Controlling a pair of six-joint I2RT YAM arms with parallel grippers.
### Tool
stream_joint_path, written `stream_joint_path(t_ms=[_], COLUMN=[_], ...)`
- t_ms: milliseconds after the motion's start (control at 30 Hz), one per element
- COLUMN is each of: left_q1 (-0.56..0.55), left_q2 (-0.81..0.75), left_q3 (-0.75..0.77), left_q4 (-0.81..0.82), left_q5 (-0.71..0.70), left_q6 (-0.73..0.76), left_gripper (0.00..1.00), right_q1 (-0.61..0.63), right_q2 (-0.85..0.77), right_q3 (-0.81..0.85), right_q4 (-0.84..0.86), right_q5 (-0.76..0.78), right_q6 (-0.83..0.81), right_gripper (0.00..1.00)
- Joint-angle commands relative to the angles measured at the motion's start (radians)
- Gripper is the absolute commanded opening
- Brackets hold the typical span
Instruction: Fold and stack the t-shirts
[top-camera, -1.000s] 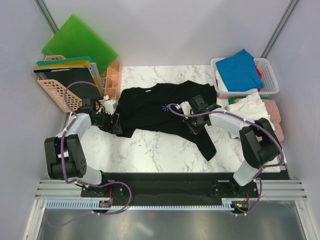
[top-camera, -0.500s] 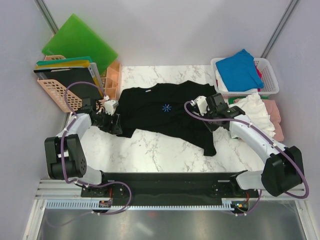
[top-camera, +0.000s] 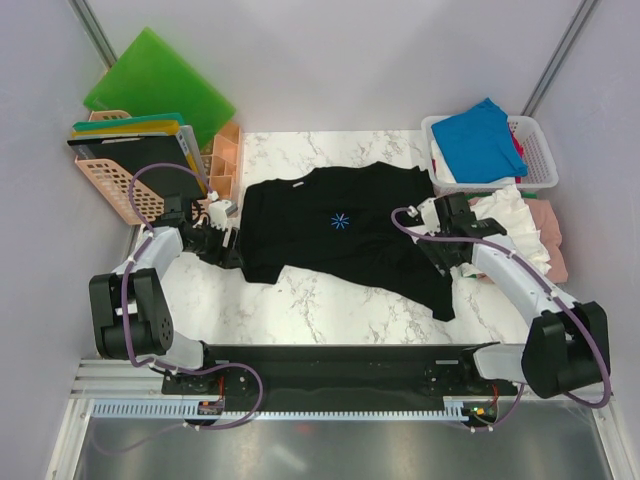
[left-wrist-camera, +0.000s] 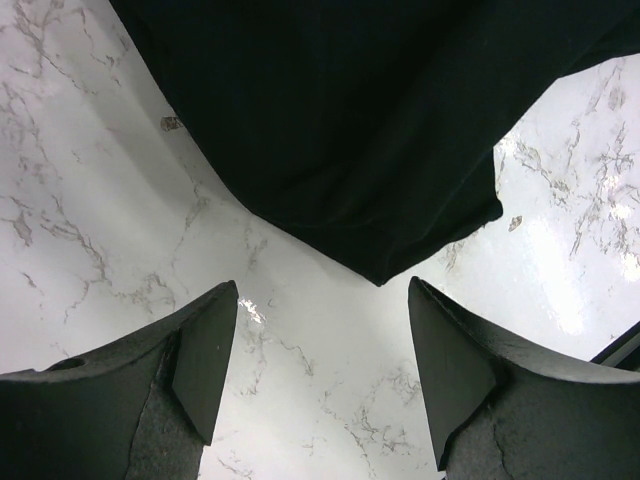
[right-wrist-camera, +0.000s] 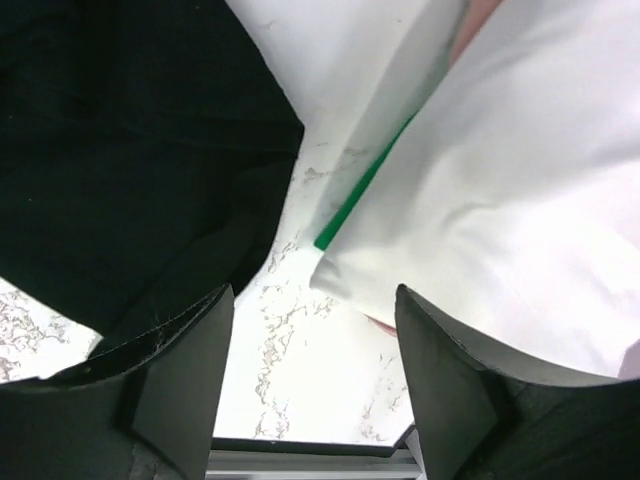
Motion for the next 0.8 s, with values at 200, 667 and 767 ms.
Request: stream_joint_path(t_ms=[200,667,767], left_q1=[-0.003,-0.015,-0.017], left_q2=[0.008,0.02,0.02], left_q3=[0.024,0.049,0.053], left_q4=[0.001,-0.002,-0.006], left_q5=[0.036,0.037,0.035], left_q6=[0.017,-0.008,-0.011], left_gripper=[0.76,0.76,0.76], right_q1=[0.008,0.301,0.335], right_q2=[-0.099,0.067,0.099], right_q3=[0.107,-0.1,-0.079], right_q4=[-0.175,0.251,0.256], right_q5=[-0.411,-0.155,-0.165], right_q6=[-0.038,-0.049,-0.043], right_gripper=[0.67,0.47,0.52])
